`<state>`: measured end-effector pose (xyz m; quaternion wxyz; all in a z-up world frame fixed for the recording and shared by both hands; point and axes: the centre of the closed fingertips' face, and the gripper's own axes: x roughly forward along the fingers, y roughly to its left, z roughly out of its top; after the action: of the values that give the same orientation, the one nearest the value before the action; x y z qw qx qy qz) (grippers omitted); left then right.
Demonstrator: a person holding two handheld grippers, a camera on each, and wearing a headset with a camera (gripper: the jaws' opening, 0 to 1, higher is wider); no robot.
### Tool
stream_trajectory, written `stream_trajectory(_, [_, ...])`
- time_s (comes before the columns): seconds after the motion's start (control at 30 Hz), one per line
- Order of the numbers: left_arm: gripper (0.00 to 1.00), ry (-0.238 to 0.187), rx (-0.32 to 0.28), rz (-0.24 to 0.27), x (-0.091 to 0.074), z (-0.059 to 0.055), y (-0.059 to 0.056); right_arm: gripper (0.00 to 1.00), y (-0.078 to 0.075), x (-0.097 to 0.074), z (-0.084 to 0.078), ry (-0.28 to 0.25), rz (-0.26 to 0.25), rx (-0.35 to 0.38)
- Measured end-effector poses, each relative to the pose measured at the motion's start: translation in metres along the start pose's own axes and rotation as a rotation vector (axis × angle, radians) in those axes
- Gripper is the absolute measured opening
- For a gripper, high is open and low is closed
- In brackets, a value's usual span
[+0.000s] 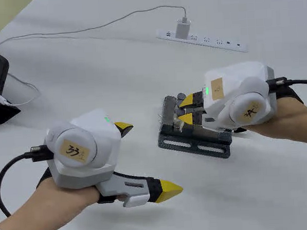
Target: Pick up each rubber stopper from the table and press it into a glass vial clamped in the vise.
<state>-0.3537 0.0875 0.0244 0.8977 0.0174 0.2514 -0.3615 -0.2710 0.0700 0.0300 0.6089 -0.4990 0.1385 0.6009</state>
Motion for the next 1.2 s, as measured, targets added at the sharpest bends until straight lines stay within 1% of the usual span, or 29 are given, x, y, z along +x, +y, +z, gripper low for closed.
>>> stream_trajectory(0.13, [0.94, 0.000, 0.003, -0.002, 0.000, 0.000, 0.000, 0.04, 0.000, 0.001, 0.000, 0.003, 0.021, -0.040])
stream_trajectory(0.37, [0.94, 0.001, 0.005, -0.006, 0.000, 0.002, 0.000, 0.06, 0.000, 0.001, 0.000, 0.013, 0.046, -0.064])
stream_trajectory(0.53, [0.94, 0.001, 0.007, -0.007, 0.000, 0.002, 0.000, 0.07, -0.002, 0.000, 0.000, 0.020, 0.064, -0.047])
stream_trajectory(0.57, [0.94, 0.002, 0.006, -0.008, 0.001, 0.002, 0.001, 0.09, -0.001, 0.000, 0.001, 0.017, 0.074, -0.032])
stream_trajectory(0.63, [0.94, 0.003, 0.007, -0.008, 0.001, 0.002, 0.001, 0.13, -0.003, -0.002, 0.004, 0.005, 0.072, -0.022])
stream_trajectory(0.7, [0.94, 0.003, 0.006, -0.009, 0.001, 0.002, 0.000, 0.15, -0.004, -0.004, 0.006, -0.002, 0.079, 0.002])
stream_trajectory(0.73, [0.94, 0.003, 0.006, -0.009, 0.001, 0.002, 0.000, 0.15, -0.004, -0.007, 0.010, -0.016, 0.094, 0.009])
stream_trajectory(0.77, [0.94, 0.004, 0.005, -0.010, 0.001, 0.002, 0.000, 0.15, -0.004, -0.009, 0.010, -0.014, 0.104, 0.016])
stream_trajectory(0.83, [0.94, 0.004, 0.006, -0.011, 0.001, 0.002, 0.000, 0.14, 0.001, -0.014, 0.013, -0.013, 0.167, 0.061])
stream_trajectory(0.87, [0.94, 0.004, 0.006, -0.010, 0.001, 0.002, 0.000, 0.12, -0.001, -0.015, 0.014, -0.013, 0.179, 0.084])
stream_trajectory(0.93, [0.94, 0.002, 0.005, -0.010, 0.001, 0.003, -0.001, 0.12, 0.000, -0.019, 0.016, -0.002, 0.231, 0.146])
stream_trajectory(0.97, [0.94, 0.002, 0.005, -0.009, 0.001, 0.003, 0.000, 0.12, -0.003, -0.020, 0.016, 0.015, 0.240, 0.192])
stream_trajectory(1.0, [0.94, 0.003, 0.005, -0.009, 0.001, 0.003, 0.000, 0.12, -0.005, -0.020, 0.018, 0.014, 0.253, 0.194])
stream_trajectory(1.07, [0.94, 0.001, 0.003, -0.008, 0.001, 0.004, 0.001, 0.08, -0.011, -0.019, 0.017, 0.023, 0.258, 0.197])
stream_trajectory(1.2, [0.94, 0.000, 0.002, -0.006, 0.001, 0.004, 0.002, 0.02, -0.013, -0.016, 0.013, 0.065, 0.294, 0.217])
